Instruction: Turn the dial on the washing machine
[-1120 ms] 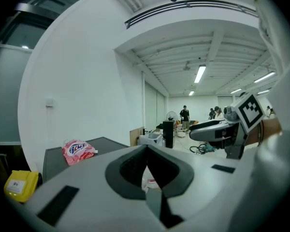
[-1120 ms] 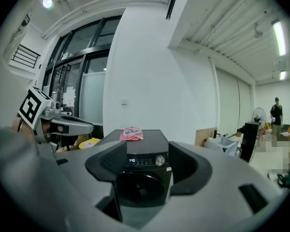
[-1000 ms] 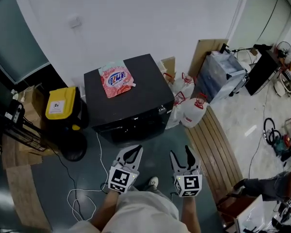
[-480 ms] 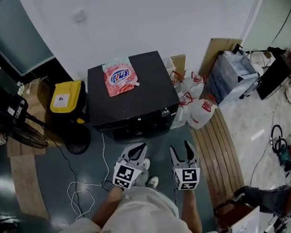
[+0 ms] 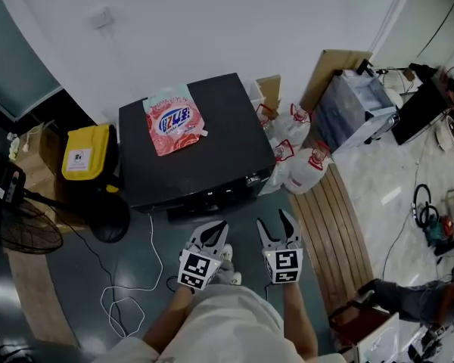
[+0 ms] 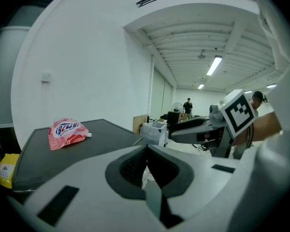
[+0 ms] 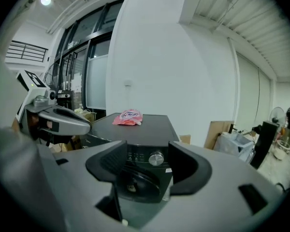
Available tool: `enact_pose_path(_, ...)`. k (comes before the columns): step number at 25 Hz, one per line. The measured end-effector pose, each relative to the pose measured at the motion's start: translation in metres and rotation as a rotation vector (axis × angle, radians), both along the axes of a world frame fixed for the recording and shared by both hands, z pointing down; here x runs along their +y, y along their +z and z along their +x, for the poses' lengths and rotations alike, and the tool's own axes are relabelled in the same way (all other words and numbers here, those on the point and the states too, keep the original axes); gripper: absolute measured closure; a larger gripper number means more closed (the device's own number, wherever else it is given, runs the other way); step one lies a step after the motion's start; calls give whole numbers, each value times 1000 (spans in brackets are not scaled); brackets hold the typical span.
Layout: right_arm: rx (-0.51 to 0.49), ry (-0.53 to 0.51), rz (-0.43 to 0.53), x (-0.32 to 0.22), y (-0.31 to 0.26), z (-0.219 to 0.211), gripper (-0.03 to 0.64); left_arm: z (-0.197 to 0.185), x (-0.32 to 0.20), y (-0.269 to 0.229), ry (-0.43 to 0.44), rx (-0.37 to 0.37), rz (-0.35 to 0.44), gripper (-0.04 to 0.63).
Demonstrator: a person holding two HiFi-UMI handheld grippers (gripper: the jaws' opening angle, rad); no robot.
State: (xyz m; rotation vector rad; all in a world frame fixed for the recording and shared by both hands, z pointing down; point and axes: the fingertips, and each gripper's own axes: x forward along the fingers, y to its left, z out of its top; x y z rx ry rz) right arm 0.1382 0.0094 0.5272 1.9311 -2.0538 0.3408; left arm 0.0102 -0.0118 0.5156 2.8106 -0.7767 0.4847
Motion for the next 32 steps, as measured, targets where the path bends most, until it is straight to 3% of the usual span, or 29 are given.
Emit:
enact_pose_path(14,75,-4,-107,-63,54,-2,337,7,-45,55,51,4,-100,584)
enact_pose_path(23,122,-71,-162,-87,87,0,327,13,-57,76,13,-10,-138,584)
enact_pose_path(32,103,-122,-197,-105,119,13,310,25,-67,94,-65,-36,-158,584)
